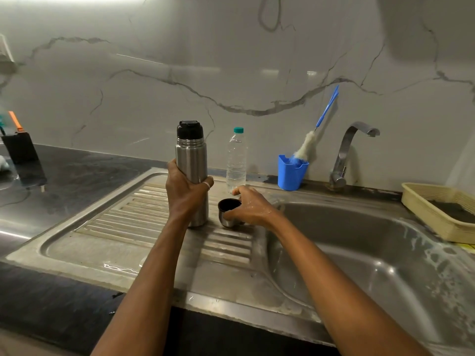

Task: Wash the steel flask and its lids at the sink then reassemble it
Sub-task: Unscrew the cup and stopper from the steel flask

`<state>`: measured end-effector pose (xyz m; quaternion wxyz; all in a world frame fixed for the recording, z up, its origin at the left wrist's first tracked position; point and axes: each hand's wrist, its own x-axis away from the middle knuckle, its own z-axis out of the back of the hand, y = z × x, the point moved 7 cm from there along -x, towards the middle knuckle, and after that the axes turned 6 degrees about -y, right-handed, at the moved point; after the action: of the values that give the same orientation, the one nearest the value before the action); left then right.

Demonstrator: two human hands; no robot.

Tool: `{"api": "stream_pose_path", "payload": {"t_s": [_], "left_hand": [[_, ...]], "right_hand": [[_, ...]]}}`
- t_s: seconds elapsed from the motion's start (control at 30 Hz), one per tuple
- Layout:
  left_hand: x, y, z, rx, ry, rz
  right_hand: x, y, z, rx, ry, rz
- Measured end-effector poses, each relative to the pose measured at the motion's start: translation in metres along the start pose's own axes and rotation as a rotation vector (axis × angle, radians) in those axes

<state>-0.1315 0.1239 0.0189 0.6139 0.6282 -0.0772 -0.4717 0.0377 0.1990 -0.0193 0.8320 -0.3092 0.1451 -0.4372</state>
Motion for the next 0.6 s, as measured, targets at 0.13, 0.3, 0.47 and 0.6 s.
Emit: {"api": "stream_pose_path", "payload": {"t_s": [0.13, 0.3, 0.47, 0.6], "left_hand": [[0.000, 0.000, 0.000, -0.006, -0.001, -0.008], [0.000, 0.001, -0.003, -0.012, -0.021, -0.010], [-0.001, 0.000, -0.005, -0.030, -0.037, -0.023], [-0.002, -0.001, -0.006, -0.040, -0.045, -0.025]], "right_hand": [[0.001, 0.001, 0.000, 0.032, -0.017, -0.005], [0.012, -0.033, 0.025, 0.106, 0.028, 0.083], [0.016, -0.099, 0.085, 0.035, 0.316, 0.265], [0.016, -0.151, 0.112, 0.053, 0.383, 0.355]]}}
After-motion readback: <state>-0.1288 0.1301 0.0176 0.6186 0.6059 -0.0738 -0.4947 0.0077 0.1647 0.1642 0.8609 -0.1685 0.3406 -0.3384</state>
